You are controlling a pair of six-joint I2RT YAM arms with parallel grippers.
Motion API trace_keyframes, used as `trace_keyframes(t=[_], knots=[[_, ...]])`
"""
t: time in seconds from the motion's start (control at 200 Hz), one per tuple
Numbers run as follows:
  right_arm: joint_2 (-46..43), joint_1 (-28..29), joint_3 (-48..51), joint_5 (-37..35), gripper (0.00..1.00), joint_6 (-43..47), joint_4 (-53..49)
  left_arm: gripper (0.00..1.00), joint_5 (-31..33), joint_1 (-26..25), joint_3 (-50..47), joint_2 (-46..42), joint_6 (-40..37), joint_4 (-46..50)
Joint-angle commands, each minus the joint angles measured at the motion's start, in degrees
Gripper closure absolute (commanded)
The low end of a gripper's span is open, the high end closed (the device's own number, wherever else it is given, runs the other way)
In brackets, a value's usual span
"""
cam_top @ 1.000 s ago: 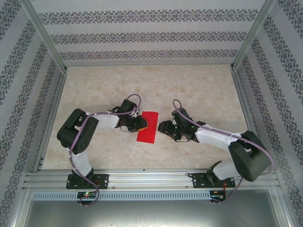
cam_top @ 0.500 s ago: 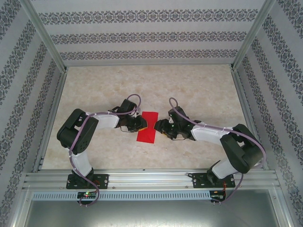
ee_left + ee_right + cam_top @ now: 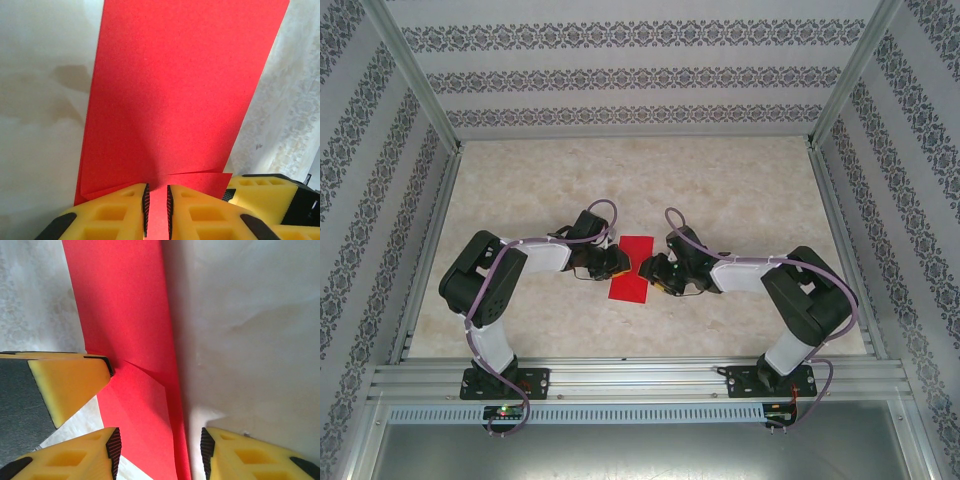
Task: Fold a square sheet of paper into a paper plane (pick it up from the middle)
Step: Turn over the paper at the center of the table.
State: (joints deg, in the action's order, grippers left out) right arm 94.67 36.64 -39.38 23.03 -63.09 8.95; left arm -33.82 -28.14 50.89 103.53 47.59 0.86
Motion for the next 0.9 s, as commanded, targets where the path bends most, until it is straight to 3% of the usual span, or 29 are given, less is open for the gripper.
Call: trace_keyframes(t=[0.0,0.27,0.894], knots=[[1.9,0.6,-0.8,0.8,0.52,-0.8,2.7,0.79,0.1,-0.7,-0.7,-0.7,-0.5,0.6],[3.3,0.6,-0.1,3.2,0.56,-1.6,9.6,0.79,-0.1,-0.7,-0.7,-0.7,-0.4,0.5],[3.4,0.0,2.5,1.8,0.62,0.7,10.5,0.77,1.6,-0.7,-2.6,-5.5,2.0,-1.5]])
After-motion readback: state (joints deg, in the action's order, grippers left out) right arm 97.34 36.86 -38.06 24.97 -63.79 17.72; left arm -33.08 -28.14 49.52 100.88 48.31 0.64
